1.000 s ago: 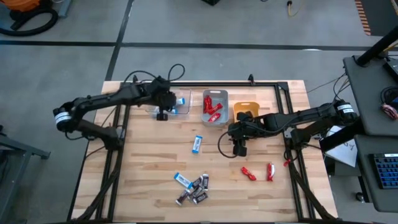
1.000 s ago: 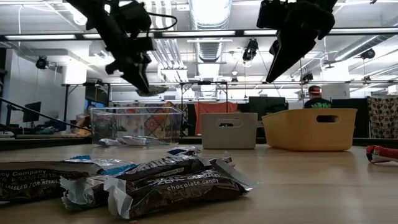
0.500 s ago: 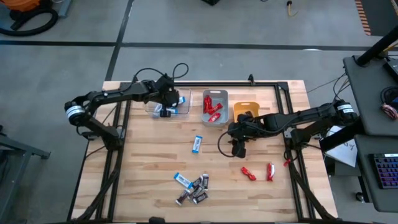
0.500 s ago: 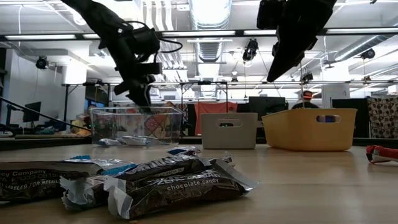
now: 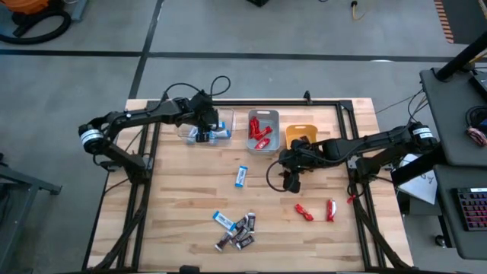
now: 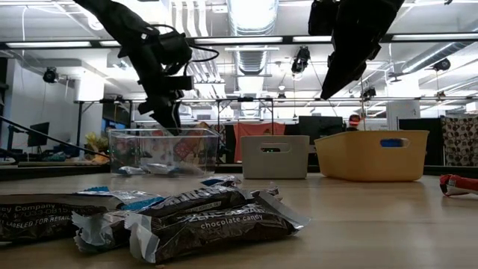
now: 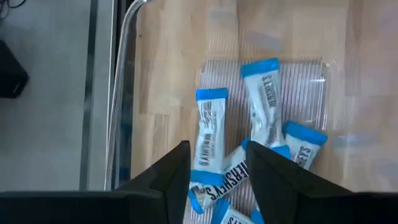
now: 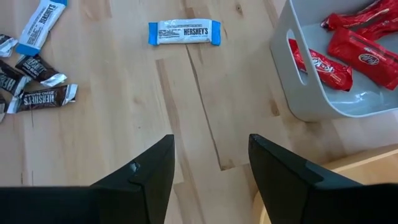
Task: Organize candy in baskets
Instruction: Put the red chocolate into the gray bin
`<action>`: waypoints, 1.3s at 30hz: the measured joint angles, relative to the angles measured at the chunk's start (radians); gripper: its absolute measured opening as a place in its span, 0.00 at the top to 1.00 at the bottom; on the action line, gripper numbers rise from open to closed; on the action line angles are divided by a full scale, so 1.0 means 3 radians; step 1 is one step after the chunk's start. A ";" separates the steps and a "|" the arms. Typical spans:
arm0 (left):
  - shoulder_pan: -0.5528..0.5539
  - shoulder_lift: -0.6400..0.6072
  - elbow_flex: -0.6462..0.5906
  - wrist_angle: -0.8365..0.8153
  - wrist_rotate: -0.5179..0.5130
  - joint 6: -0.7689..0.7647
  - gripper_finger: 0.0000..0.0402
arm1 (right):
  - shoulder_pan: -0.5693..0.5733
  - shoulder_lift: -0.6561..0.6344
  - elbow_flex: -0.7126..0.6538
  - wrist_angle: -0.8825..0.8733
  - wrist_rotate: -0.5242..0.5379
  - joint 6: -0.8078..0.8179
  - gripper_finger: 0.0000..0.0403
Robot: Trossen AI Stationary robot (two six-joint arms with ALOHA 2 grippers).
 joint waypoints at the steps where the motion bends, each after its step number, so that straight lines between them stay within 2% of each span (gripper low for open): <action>1: 0.0000 -0.0005 0.0000 -0.0015 -0.0006 -0.0003 0.64 | 0.0000 0.0000 0.0000 0.0000 0.0000 0.0011 0.51; 5: -0.0003 -0.0055 0.0001 -0.0100 -0.0006 -0.0071 0.62 | 0.0000 0.0000 0.0003 -0.0009 -0.0010 0.0106 0.51; 9: -0.0014 -0.0199 0.0001 -0.0111 -0.0005 -0.0361 0.62 | 0.0000 -0.0001 0.0059 -0.0143 -0.0010 0.0331 0.51; 12: -0.0055 -0.0344 0.0001 -0.0101 -0.0006 -0.0772 0.63 | 0.0001 -0.0001 0.0118 -0.0262 -0.0043 0.0525 0.51; 16: -0.0188 -0.0562 -0.0001 -0.0061 0.0135 -0.1489 0.64 | 0.0011 -0.0001 0.0161 -0.0285 -0.0291 0.0729 0.51; 22: -0.0612 -0.0781 -0.0064 0.0215 0.0182 -0.2262 0.65 | 0.0106 -0.0001 0.0168 -0.0432 -0.0552 0.1071 0.53; 31: -0.1446 -0.0934 -0.0283 0.1017 0.0171 -0.2456 0.65 | 0.0458 -0.0001 0.0167 -0.0956 -0.0615 0.1754 0.58; 39: -0.1962 -0.0845 -0.0301 0.1191 0.0166 -0.2611 0.65 | 0.0756 -0.0001 0.0167 -0.1086 -0.0617 0.2252 0.57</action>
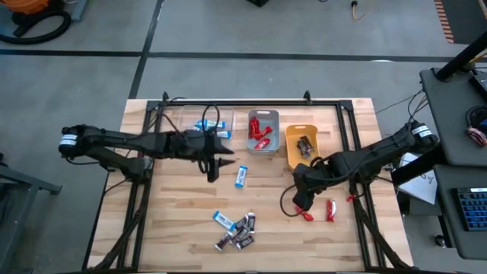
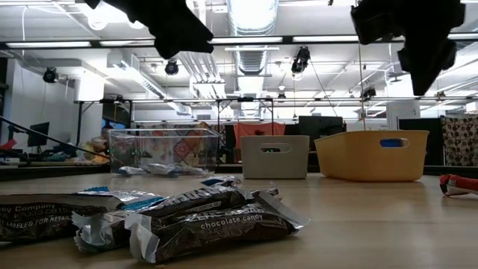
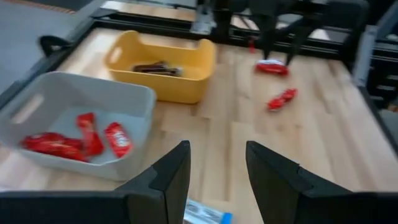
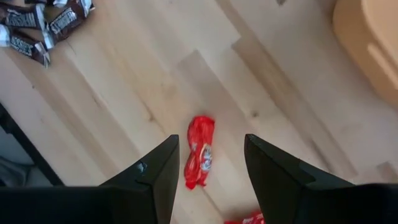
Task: Organize candy in baskets
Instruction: Put the red chocolate into the gray bin
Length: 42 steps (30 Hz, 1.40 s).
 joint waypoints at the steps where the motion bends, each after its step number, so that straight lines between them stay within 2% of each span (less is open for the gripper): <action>1: -0.0055 0.0010 -0.0008 0.0025 -0.0001 -0.0018 0.65 | 0.0038 0.0000 0.0000 -0.0006 0.0000 0.0047 0.57; 3: -0.0161 0.0015 -0.0077 0.0178 -0.0004 -0.0055 0.65 | 0.0116 0.0000 -0.0001 -0.0034 -0.0001 0.0166 0.57; 9: -0.0412 -0.0016 -0.0535 0.1145 -0.0001 -0.0154 0.65 | 0.0333 0.0001 -0.0055 -0.0050 0.0008 0.0530 0.57; 16: -0.0439 -0.0016 -0.0918 0.1690 -0.0009 -0.0437 0.65 | 0.0550 0.0020 -0.0144 -0.0042 0.0008 0.0904 0.57; 20: -0.0439 -0.0016 -0.1057 0.1974 -0.0082 -0.0448 0.65 | 0.0623 0.0223 -0.0145 -0.0008 0.0008 0.0950 0.57; 31: -0.0436 -0.0019 -0.1094 0.2006 -0.0179 -0.0440 0.65 | 0.0686 0.0931 -0.0131 0.0082 -0.0324 0.0818 0.57; 42: -0.0436 -0.0018 -0.1138 0.1991 -0.0177 -0.0438 0.65 | 0.0729 0.1038 -0.0131 0.0378 -0.0264 0.0884 0.57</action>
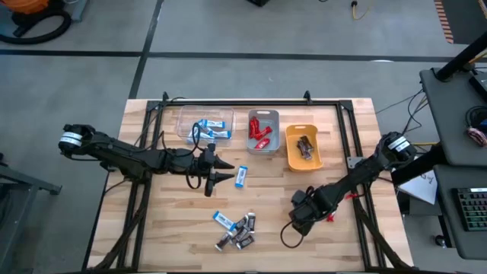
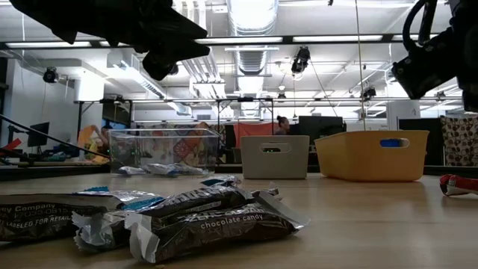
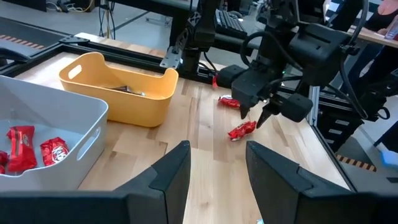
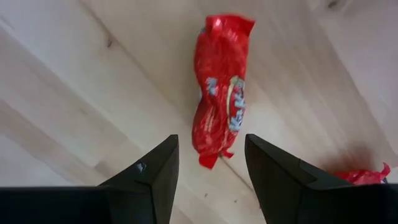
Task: Organize candy in baskets
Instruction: Put the red chocolate into the gray bin
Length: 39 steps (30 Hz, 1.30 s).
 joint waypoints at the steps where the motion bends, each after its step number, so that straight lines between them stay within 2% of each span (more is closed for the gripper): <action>1: 0.0000 0.0000 0.0000 0.0000 0.0000 0.0000 0.65 | 0.0000 0.0000 -0.0001 0.0000 0.0030 0.0000 0.57; 11: 0.0000 0.0001 -0.0004 0.0016 0.0001 0.0003 0.65 | -0.0001 0.0360 0.0010 0.0110 -0.0079 -0.0175 0.57; 15: 0.0000 0.0003 -0.0006 0.0019 0.0001 0.0003 0.65 | -0.0002 0.0392 0.0015 0.0116 -0.0086 -0.0177 0.61; 28: -0.0001 0.0003 -0.0006 0.0024 0.0000 0.0003 0.65 | -0.0001 0.0238 0.0000 0.0112 -0.0075 -0.0212 0.82; 34: -0.0001 0.0003 -0.0006 0.0032 0.0001 -0.0055 0.65 | -0.0001 0.0190 0.0000 0.0112 -0.0075 -0.0311 0.84; 39: -0.0006 0.0003 -0.0006 0.0014 0.0004 -0.0218 0.65 | -0.0025 -0.0054 0.0001 0.0114 0.0031 -0.0404 0.85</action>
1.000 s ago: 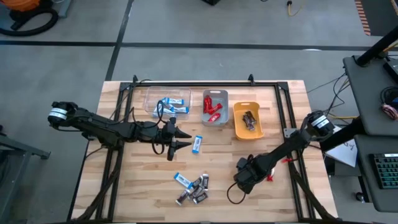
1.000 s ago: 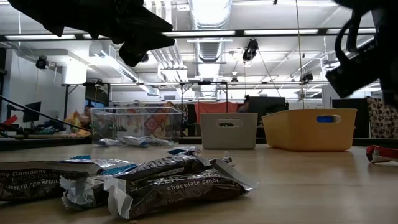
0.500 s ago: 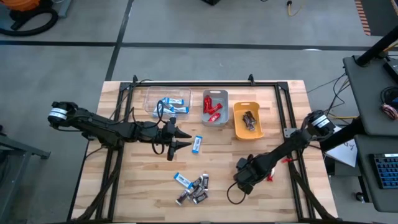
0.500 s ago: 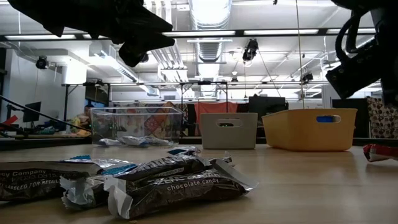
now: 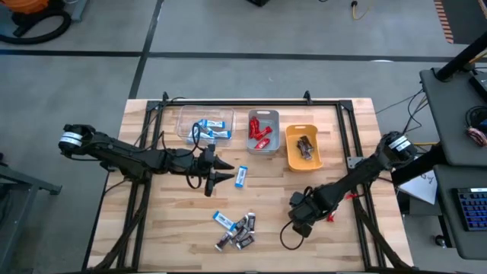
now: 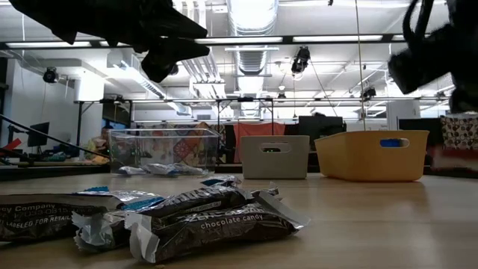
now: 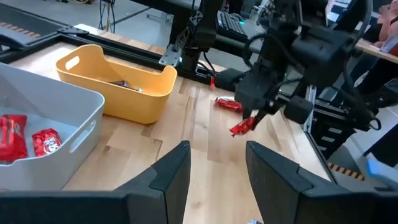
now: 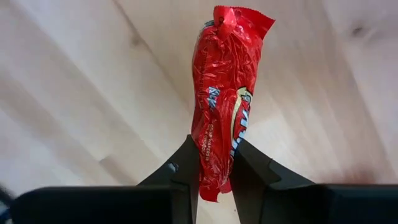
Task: Organize candy in baskets
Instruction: Put the red chocolate into the gray bin
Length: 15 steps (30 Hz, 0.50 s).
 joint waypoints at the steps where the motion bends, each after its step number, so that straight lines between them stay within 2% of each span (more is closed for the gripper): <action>1: -0.0005 0.0000 0.0000 0.0000 0.0000 -0.0023 0.65 | -0.0012 -0.0066 0.0000 -0.0001 0.0068 -0.0023 0.85; 9: -0.0152 0.0000 0.0000 -0.0054 0.0000 -0.0055 0.65 | -0.0217 -0.0660 0.0000 0.0055 0.0828 -0.0478 0.85; 11: -0.0197 0.0000 0.0000 -0.0076 -0.0024 -0.0074 0.65 | -0.0342 -0.0784 0.0000 0.0124 0.1063 -0.0722 0.85; 15: -0.0286 0.0000 0.0000 -0.0159 -0.0287 -0.0165 0.65 | -0.0693 -0.0967 0.0000 0.0392 0.1394 -0.1381 0.85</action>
